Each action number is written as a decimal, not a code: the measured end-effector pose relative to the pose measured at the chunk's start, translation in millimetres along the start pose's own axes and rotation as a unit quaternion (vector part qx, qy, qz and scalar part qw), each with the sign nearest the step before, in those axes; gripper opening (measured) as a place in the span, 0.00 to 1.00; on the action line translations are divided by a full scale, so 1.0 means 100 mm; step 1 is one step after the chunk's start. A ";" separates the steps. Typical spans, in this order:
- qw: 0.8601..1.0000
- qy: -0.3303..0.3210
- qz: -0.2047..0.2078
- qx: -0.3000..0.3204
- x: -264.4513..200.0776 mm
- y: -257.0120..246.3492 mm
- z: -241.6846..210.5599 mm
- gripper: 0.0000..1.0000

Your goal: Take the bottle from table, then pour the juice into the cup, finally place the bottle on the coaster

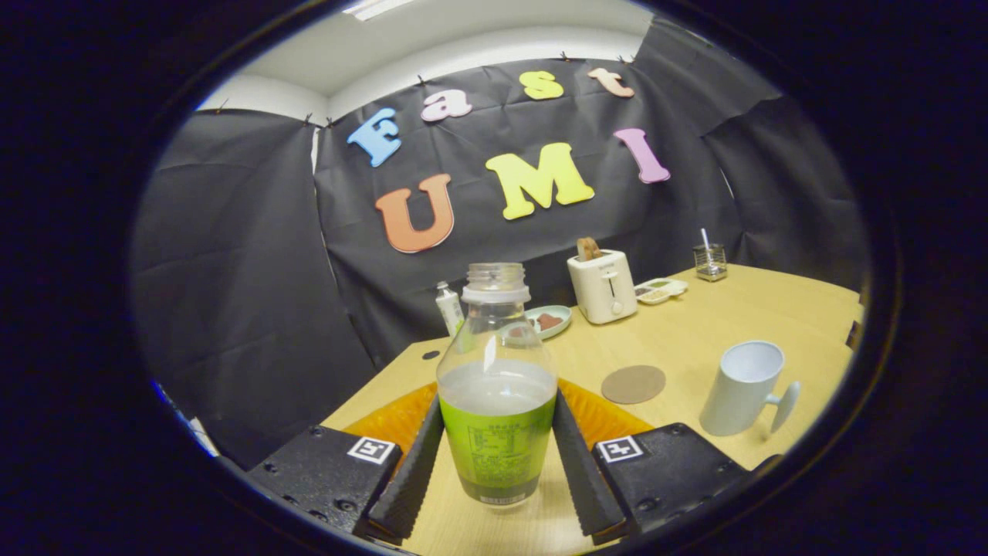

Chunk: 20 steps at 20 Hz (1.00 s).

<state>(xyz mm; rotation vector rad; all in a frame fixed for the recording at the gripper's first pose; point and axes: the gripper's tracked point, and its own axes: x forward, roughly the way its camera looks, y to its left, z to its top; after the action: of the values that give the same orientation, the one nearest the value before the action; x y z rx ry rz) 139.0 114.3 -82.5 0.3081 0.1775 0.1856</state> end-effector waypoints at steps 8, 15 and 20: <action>0.987 0.015 0.038 0.157 -0.12 -0.13 0.23 0.80; 0.950 -0.002 0.075 0.303 -0.20 -0.33 0.47 0.79; 0.915 -0.011 0.089 0.392 -0.15 -0.44 0.62 0.79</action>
<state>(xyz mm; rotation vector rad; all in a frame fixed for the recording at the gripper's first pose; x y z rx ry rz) 143.2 52.5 -36.0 1.1316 0.1966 0.2863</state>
